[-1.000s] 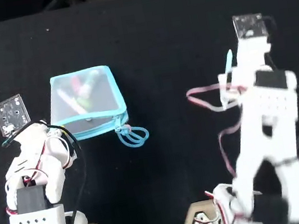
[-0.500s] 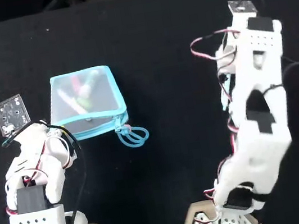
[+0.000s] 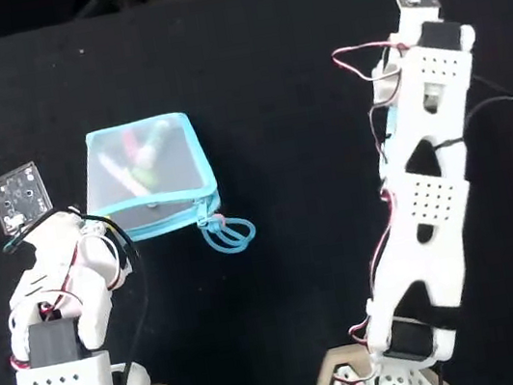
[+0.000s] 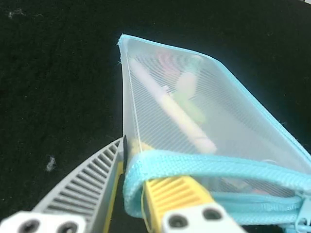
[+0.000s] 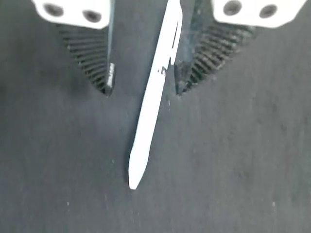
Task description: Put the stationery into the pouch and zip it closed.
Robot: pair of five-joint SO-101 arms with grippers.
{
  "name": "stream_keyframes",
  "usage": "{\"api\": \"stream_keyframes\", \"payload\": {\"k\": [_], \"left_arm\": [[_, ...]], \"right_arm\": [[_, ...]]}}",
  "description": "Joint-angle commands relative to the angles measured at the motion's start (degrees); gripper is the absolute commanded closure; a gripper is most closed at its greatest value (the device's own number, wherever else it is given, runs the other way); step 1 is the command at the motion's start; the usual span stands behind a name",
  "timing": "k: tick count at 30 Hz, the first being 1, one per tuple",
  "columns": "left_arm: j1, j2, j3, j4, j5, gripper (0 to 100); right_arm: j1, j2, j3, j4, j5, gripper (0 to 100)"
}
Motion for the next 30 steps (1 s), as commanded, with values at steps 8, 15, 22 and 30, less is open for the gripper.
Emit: {"api": "stream_keyframes", "payload": {"k": [8,15,22,30], "left_arm": [[-0.31,-0.7,-0.48,-1.41,-0.35,97],[-0.31,-0.7,-0.48,-1.41,-0.35,97],[-0.31,-0.7,-0.48,-1.41,-0.35,97],[-0.31,-0.7,-0.48,-1.41,-0.35,97]], "right_arm": [[0.88,12.53,-16.57,-3.16,-0.09,81.1],[0.88,13.85,-17.01,-3.25,-0.09,99.8],[-0.97,13.14,-17.01,-0.44,1.58,98.8],[-5.8,4.18,-13.23,4.04,1.58,98.8]]}}
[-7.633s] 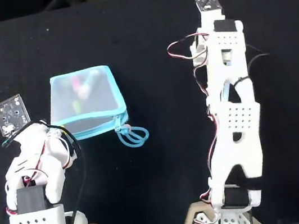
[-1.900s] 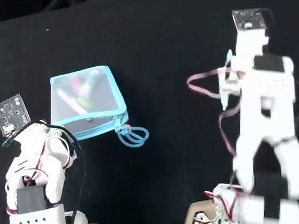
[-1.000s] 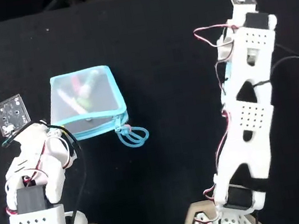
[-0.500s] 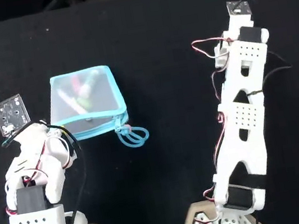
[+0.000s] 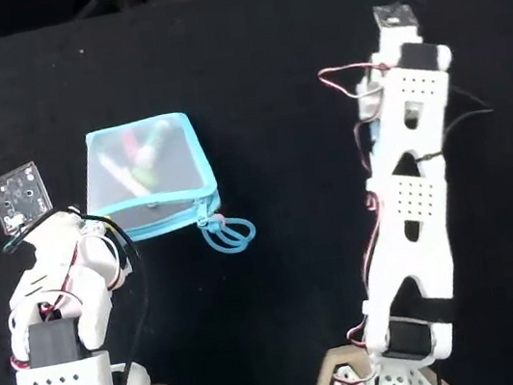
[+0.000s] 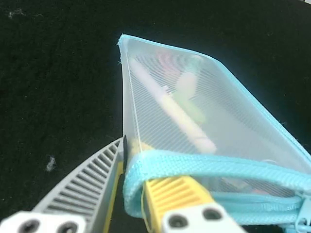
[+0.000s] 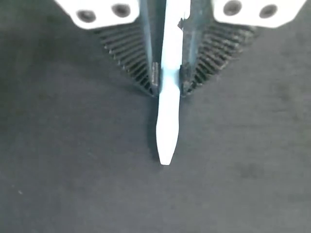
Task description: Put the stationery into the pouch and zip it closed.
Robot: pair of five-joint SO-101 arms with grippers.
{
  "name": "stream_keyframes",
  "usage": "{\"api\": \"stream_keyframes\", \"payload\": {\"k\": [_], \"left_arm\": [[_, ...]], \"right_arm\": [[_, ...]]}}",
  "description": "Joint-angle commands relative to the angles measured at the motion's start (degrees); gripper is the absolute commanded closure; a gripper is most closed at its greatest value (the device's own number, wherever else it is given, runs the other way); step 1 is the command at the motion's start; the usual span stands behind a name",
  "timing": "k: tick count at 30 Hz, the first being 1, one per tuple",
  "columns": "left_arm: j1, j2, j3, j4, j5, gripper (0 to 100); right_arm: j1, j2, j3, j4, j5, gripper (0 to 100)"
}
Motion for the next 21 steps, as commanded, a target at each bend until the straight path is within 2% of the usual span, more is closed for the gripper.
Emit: {"api": "stream_keyframes", "payload": {"k": [1,12,18,21], "left_arm": [[-0.31,-0.7,-0.48,-1.41,-0.35,97],[-0.31,-0.7,-0.48,-1.49,-0.35,97],[-0.31,-0.7,-0.48,-1.49,-0.35,97],[-0.31,-0.7,-0.48,-1.49,-0.35,97]], "right_arm": [[-2.99,-9.36,2.86,2.02,0.97,98.8],[-10.64,-38.73,47.08,0.53,1.67,98.8],[-10.64,-51.03,66.42,-4.66,5.89,98.8],[-10.64,-55.6,78.29,-11.6,8.79,98.8]]}}
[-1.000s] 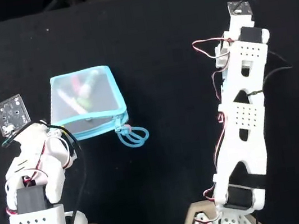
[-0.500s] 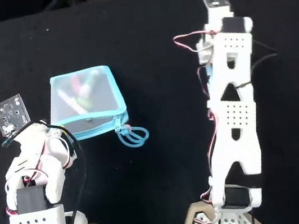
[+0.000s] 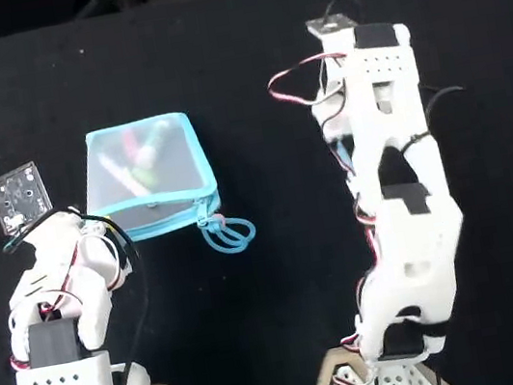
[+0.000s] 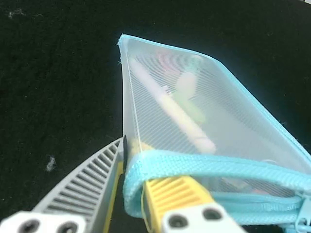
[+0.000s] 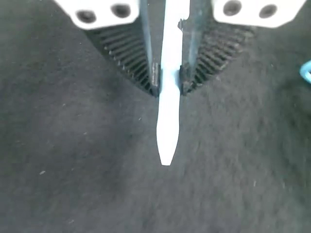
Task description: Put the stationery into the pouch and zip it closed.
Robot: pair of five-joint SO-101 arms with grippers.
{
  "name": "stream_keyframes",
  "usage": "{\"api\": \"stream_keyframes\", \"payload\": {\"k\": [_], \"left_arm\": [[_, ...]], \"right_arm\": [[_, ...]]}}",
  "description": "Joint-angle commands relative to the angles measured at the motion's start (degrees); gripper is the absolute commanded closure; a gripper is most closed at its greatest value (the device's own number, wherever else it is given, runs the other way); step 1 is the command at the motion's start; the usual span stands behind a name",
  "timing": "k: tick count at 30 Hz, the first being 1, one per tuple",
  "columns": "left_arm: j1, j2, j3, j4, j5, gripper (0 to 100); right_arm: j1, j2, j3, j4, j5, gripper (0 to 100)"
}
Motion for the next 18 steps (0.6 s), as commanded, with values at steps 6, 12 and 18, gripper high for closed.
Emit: {"api": "stream_keyframes", "payload": {"k": [6,12,18], "left_arm": [[-0.31,-0.7,-0.48,-1.49,-0.35,97],[-0.31,-0.7,0.66,-3.25,-0.35,97],[-0.4,-0.7,2.95,-6.07,-0.35,97]], "right_arm": [[-0.53,-14.29,31.43,-23.21,9.23,98.7],[-2.9,-15.43,30.29,-18.64,7.38,86.8],[-6.95,-12.09,20.09,-15.21,4.31,86.9]]}}
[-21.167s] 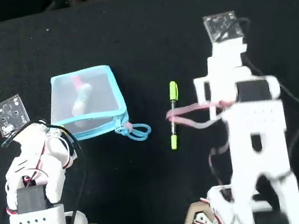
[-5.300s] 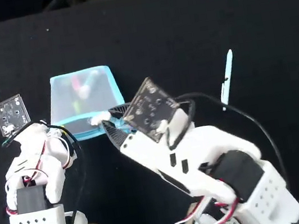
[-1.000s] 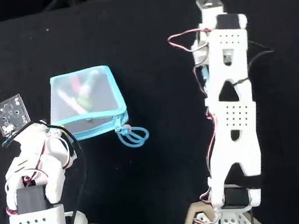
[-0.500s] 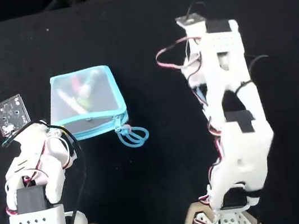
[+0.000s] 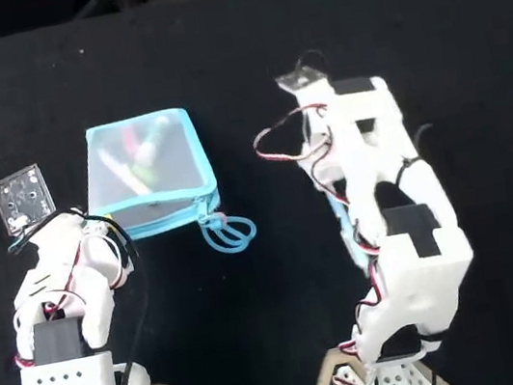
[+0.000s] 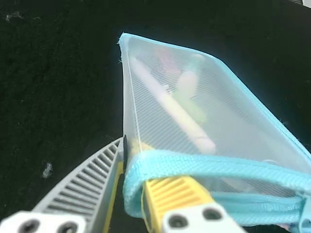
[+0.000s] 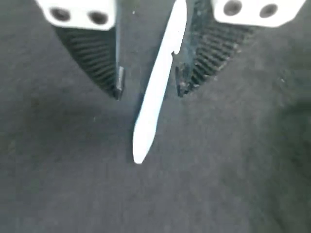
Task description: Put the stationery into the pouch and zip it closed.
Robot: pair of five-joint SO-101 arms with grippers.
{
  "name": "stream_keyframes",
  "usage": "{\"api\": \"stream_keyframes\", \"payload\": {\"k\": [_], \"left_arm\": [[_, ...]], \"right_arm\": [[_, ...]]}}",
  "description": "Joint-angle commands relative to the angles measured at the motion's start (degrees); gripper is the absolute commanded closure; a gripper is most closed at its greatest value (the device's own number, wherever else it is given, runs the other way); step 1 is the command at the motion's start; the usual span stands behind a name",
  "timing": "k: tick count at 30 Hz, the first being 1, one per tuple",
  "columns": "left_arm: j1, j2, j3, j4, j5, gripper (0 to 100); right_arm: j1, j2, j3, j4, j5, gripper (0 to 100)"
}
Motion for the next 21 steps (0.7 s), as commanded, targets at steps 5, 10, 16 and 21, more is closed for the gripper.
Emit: {"api": "stream_keyframes", "payload": {"k": [5,10,16,21], "left_arm": [[-0.4,-0.62,-0.75,-1.41,-0.35,97],[-0.4,-0.62,-0.84,-1.41,-0.35,97],[-0.4,-0.62,-0.84,-1.41,-0.44,97],[-0.4,-0.62,-0.92,-1.41,-0.44,97]], "right_arm": [[-0.79,7.78,-13.76,1.41,-1.41,88.9],[2.73,16.31,-19.47,1.58,-1.41,88.2],[5.1,19.21,-22.81,1.67,-1.05,88.2],[4.57,19.3,-22.81,4.13,0.44,89.5]]}}
